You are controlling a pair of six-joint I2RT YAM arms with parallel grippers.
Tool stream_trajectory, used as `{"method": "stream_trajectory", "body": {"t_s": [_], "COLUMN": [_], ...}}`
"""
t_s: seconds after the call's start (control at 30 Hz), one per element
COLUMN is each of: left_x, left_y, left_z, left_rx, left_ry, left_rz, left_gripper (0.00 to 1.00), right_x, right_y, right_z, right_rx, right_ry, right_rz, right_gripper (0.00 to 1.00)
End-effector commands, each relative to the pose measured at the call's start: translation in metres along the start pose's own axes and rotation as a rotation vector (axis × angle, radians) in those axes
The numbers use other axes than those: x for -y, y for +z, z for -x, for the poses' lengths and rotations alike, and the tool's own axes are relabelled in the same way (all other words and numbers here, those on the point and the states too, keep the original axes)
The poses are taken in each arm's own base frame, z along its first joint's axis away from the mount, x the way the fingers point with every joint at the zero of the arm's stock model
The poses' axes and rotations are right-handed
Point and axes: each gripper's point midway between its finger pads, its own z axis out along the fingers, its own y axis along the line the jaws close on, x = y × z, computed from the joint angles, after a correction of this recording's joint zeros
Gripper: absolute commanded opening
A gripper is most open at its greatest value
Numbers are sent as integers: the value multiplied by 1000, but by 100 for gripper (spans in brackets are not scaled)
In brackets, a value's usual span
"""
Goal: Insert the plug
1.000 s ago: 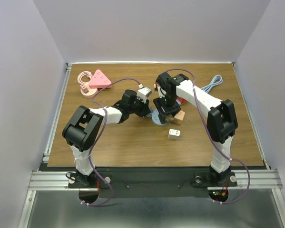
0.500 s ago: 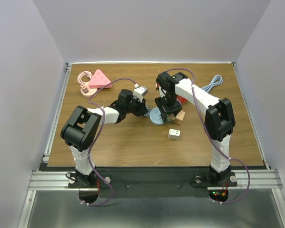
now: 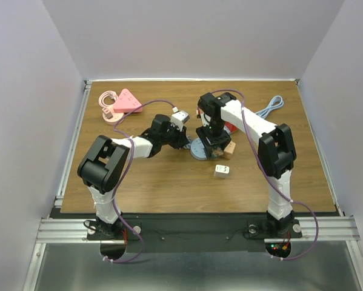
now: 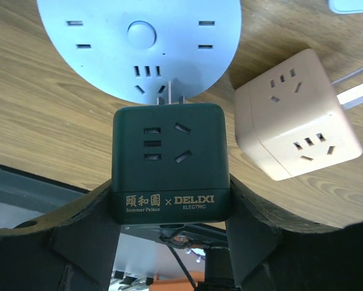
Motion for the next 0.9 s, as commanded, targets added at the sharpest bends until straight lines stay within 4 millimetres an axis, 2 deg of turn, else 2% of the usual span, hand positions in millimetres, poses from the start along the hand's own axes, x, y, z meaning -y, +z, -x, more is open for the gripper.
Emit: {"method": "stream_trajectory", "body": {"t_s": [0.0,0.5,0.87], "left_x": [7,13,14], "left_y": [-4,-2,-2], "left_z": [-48,-48,-48], "left_rx": [-169,-177,-176], "left_ry": [-24,-6,-3], "left_rz": [-4,-17,-20], "left_gripper": [0,0,0], "right_x": [-9,-23,-18], "right_y": [-12,-8,0], "right_z": [2,10,4], "right_rx": [19,21,-14], "right_ry": [-13,-46,-31], "right_rz": [44,85,62], "right_gripper": [22,22,22]}}
